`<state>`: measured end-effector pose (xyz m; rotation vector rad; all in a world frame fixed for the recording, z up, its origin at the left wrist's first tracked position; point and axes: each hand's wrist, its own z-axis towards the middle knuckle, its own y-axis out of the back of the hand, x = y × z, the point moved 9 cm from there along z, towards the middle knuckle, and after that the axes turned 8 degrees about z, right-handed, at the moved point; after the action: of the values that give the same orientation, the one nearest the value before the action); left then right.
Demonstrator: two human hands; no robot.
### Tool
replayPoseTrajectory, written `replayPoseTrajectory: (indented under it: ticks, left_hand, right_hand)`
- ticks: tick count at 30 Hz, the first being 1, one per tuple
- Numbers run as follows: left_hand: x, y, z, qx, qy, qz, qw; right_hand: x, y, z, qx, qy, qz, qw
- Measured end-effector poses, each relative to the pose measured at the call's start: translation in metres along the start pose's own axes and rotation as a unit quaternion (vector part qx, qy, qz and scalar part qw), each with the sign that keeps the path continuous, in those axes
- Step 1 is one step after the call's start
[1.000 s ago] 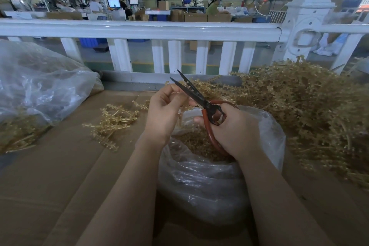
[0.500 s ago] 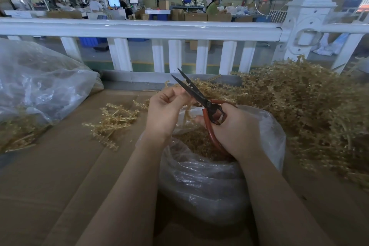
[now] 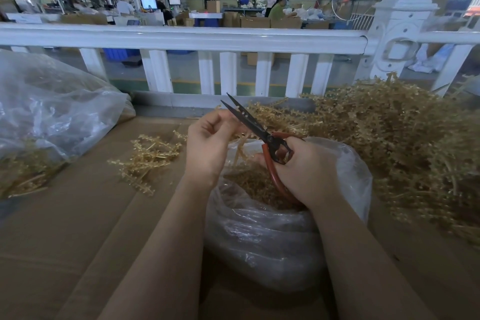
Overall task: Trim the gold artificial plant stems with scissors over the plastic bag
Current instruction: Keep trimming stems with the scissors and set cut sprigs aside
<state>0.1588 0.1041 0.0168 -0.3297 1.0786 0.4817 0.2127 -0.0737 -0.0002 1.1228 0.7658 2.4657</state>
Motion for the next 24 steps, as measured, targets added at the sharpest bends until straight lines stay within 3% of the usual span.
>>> replayPoseTrajectory:
  ticks: [10,24]
  left_hand:
    - [-0.004,-0.011,-0.004,0.031,-0.007,-0.003,1.000]
    - [0.001,-0.011,-0.002,0.032,-0.004,0.008,0.999]
  right_hand:
    - [-0.008,0.000,0.001,0.008,-0.033,-0.006,0.999]
    - [-0.004,0.004,0.000,-0.008,-0.011,0.011,1.000]
